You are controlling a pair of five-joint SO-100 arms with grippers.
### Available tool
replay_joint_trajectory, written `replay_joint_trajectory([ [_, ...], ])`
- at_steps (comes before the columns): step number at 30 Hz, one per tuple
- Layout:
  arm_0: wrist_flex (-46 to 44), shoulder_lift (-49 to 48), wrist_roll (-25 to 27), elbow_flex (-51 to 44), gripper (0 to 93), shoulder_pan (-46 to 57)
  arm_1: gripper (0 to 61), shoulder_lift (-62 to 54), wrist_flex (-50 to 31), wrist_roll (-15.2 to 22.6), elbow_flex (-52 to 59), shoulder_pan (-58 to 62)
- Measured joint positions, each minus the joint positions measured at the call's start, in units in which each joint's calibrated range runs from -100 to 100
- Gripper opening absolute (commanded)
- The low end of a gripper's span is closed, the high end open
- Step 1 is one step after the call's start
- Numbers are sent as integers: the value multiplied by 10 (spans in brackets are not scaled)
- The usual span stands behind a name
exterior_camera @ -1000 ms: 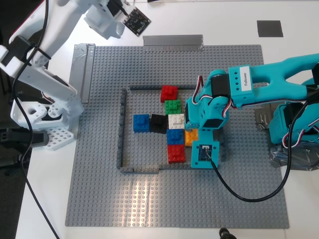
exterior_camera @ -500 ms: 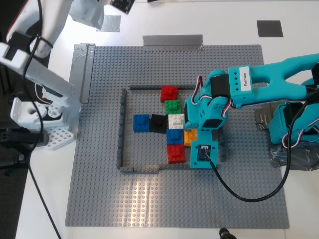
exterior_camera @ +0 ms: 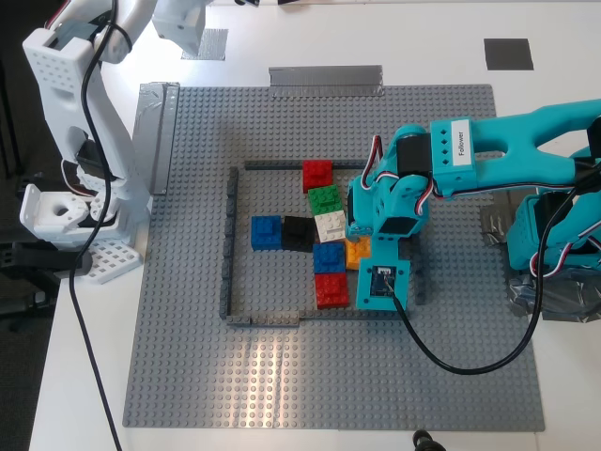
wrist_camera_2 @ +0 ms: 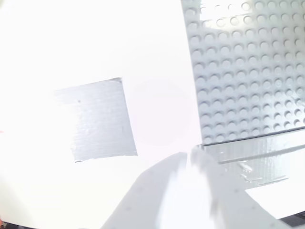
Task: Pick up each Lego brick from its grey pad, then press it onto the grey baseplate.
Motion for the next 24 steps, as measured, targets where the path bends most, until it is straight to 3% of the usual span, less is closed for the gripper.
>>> replay_joint_trajectory([
  [6, 0, 0, 0, 0, 95, 0, 2, 31, 31, 2, -24, 3],
  [11, 0, 0, 0, 0, 170, 0, 2, 31, 64, 13, -27, 3],
  [15, 15, 0, 0, 0, 171, 0, 2, 30, 59, 42, -27, -4],
  [20, 38, 0, 2, -15, 171, -10, 2, 30, 49, 44, -32, -19],
  [24, 84, 0, -1, -83, 171, -10, 2, 30, 20, 43, -38, -17],
])
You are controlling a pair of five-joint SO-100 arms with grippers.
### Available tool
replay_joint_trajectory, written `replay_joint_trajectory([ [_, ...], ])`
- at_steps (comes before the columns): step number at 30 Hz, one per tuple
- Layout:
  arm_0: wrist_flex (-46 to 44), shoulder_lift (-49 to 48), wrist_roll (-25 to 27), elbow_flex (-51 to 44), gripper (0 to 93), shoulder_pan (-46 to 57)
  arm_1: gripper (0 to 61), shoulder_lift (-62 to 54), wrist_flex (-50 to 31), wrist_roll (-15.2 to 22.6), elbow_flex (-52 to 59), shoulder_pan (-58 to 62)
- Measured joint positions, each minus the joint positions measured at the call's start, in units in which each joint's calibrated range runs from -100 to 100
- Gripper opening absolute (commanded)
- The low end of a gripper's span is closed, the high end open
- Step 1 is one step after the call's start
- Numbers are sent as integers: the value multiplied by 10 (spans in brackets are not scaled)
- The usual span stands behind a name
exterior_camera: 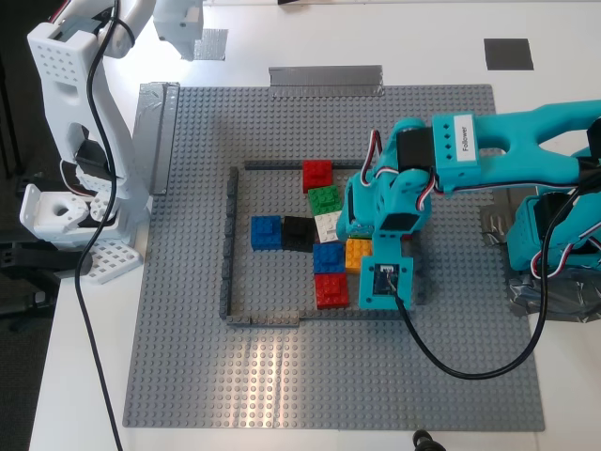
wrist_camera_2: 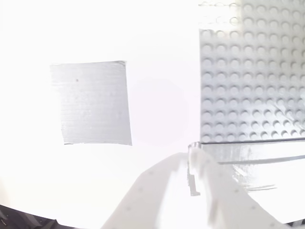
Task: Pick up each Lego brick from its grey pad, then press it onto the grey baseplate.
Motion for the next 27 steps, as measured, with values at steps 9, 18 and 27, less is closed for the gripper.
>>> replay_joint_trajectory([
  [9, 120, 0, 14, -237, 7, 102, 2, -47, -51, -8, 13, 10],
  [18, 47, 8, 30, -316, 0, 552, 2, -97, -59, -17, 67, 28],
  [27, -66, -5, 66, -127, 0, 755, 2, -97, -59, -21, 73, 32],
])
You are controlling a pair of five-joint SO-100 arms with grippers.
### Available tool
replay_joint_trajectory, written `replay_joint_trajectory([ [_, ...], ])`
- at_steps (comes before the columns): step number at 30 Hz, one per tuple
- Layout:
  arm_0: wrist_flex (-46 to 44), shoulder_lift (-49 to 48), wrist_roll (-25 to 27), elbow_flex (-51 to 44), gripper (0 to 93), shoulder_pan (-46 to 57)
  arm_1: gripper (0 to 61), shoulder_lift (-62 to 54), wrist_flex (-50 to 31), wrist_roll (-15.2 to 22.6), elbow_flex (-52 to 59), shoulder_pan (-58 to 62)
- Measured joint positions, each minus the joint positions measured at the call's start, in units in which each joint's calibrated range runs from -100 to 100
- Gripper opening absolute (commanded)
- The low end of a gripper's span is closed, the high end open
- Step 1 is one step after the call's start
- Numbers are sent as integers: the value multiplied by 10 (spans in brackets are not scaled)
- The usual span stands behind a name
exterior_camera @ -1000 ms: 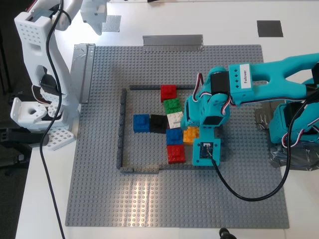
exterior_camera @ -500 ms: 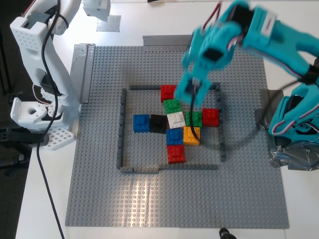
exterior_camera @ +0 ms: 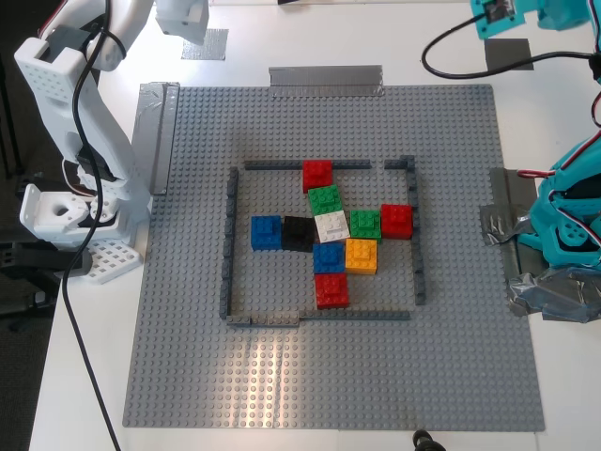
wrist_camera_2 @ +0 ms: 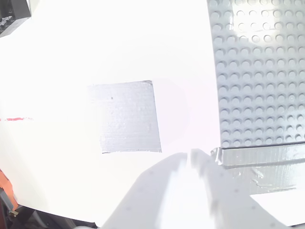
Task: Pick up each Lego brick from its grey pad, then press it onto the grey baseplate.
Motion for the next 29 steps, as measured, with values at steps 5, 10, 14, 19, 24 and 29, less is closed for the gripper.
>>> replay_joint_trajectory([
  [5, -3, -29, 0, 9, 0, 11, 2, -11, -2, 0, 22, 0],
  [10, -3, -33, 0, 12, 0, 7, 2, -35, -18, 0, 51, 1],
  [14, -3, -33, 0, 12, 0, 7, 2, -38, -23, 0, 58, 1],
  [19, -3, -33, 0, 12, 0, 5, 2, -38, -28, 0, 61, 1],
  [24, -3, -33, 0, 12, 0, 5, 2, -38, -29, 0, 61, 1],
  [29, -3, -33, -1, 12, 0, 5, 2, -38, -29, -4, 61, 1],
])
